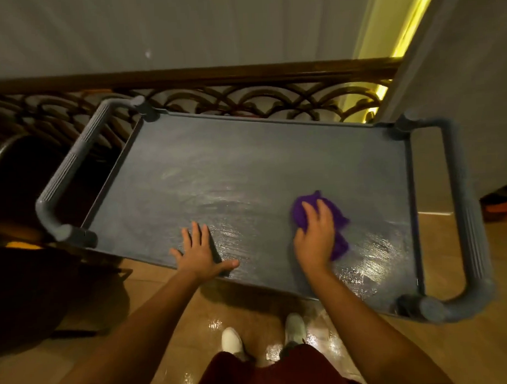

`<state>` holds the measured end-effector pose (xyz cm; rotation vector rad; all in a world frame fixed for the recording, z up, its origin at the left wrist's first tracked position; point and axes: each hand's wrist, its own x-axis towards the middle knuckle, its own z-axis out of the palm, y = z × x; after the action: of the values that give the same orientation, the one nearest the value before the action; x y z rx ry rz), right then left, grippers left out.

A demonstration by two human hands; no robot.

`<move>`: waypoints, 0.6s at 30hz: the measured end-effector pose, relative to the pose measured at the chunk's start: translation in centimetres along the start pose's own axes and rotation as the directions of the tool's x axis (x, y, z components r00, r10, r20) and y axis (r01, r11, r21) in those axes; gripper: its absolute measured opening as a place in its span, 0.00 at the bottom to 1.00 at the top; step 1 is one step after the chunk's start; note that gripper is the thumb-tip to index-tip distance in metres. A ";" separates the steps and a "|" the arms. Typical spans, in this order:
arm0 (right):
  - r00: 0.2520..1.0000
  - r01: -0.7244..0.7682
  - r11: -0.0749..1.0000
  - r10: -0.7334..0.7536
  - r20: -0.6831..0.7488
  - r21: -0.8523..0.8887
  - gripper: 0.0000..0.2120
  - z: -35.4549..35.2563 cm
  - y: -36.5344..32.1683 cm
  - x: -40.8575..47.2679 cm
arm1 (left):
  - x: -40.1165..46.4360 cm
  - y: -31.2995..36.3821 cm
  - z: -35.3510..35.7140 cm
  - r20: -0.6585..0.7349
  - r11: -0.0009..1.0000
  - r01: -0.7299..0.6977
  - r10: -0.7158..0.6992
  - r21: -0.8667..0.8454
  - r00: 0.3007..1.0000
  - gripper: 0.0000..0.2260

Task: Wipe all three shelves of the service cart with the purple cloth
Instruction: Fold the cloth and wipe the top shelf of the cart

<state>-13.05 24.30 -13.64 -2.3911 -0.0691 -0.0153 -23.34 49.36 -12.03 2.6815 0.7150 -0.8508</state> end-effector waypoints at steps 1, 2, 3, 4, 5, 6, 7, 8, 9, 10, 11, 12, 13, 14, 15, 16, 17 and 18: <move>0.995 0.057 0.998 -0.058 0.079 0.024 0.30 1.3 -1.7 -0.2 | -0.4 -0.3 -0.1 -0.004 1.000 0.009 -0.009 -0.010 1.000 0.64; 0.988 0.076 0.996 -0.080 0.134 0.039 0.30 2.5 -3.0 -0.5 | -0.4 -0.5 -0.4 0.002 1.000 -0.009 0.009 -0.024 1.000 0.63; 0.983 0.071 0.996 -0.080 0.168 0.057 0.30 3.5 -4.0 -0.6 | -0.3 -0.9 -0.7 0.006 0.998 -0.043 0.043 -0.046 0.999 0.62; 0.980 0.062 0.995 -0.076 0.186 0.082 0.30 4.5 -4.9 -0.6 | -0.2 -1.6 -1.1 0.007 0.993 -0.075 0.076 -0.087 0.997 0.60; 0.976 0.067 0.991 -0.089 0.199 0.116 0.30 5.2 -5.8 -0.6 | -0.3 -2.6 -1.7 -0.012 0.987 -0.090 0.089 -0.132 0.996 0.57; 0.971 0.077 0.984 -0.110 0.211 0.159 0.30 5.6 -6.4 -0.3 | -0.5 -3.9 -2.1 -0.055 0.985 -0.083 0.075 -0.151 0.996 0.53; 0.970 0.079 0.975 -0.124 0.210 0.209 0.31 5.8 -6.6 0.2 | -0.8 -5.2 -2.4 -0.106 0.991 -0.051 0.038 -0.123 0.994 0.50; 0.972 0.081 0.965 -0.132 0.194 0.251 0.31 5.8 -6.5 1.0 | -1.0 -6.5 -2.5 -0.138 0.997 0.002 -0.013 -0.078 0.990 0.50; 0.977 0.090 0.959 -0.138 0.164 0.267 0.31 5.6 -6.4 1.8 | -1.3 -7.7 -2.5 -0.137 0.997 0.064 -0.071 -0.050 0.988 0.51; 0.985 0.093 0.963 -0.127 0.120 0.252 0.32 5.4 -5.9 2.7 | -1.4 -8.3 -2.3 -0.115 0.993 0.110 -0.113 -0.035 0.987 0.54; 0.993 0.078 0.976 -0.095 0.070 0.205 0.32 5.3 -5.4 3.7 | -1.3 -8.6 -2.2 -0.090 0.991 0.133 -0.134 -0.022 0.987 0.57; 0.999 0.038 0.990 -0.043 0.030 0.135 0.33 5.2 -5.0 4.6 | -1.2 -8.5 -2.0 -0.063 0.991 0.136 -0.136 -0.007 0.989 0.59; 1.000 -0.009 0.998 0.008 0.014 0.057 0.35 5.5 -5.1 5.1 | -1.1 -8.4 -1.8 -0.035 0.992 0.128 -0.128 -0.006 0.991 0.61; 0.999 -0.035 0.999 0.035 0.027 -0.002 0.37 6.0 -5.7 5.3 | -0.9 -8.5 -1.6 -0.012 0.993 0.116 -0.116 -0.012 0.993 0.62; 0.998 -0.020 1.000 0.022 0.060 -0.022 0.36 7.1 -6.9 5.0 | -0.8 -8.8 -1.6 0.003 0.995 0.096 -0.096 -0.022 0.995 0.63; 0.995 0.022 1.000 -0.021 0.099 -0.004 0.35 8.2 -8.3 4.7 | -0.6 -9.3 -1.6 0.016 0.997 0.067 -0.067 -0.029 0.998 0.64; 0.988 0.063 0.997 -0.067 0.137 0.034 0.34 9.4 -10.1 4.0 | -0.6 -9.9 -1.7 0.039 0.999 0.037 -0.035 -0.034 0.999 0.65; 0.979 0.092 0.992 -0.105 0.176 0.084 0.33 10.8 -12.2 3.0 | -0.6 -10.8 -1.6 0.065 0.999 0.003 0.000 -0.043 0.998 0.65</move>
<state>-10.80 40.73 -13.16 -2.3057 -0.2690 0.1550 -28.60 58.89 -11.18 2.6029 0.7118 -0.9084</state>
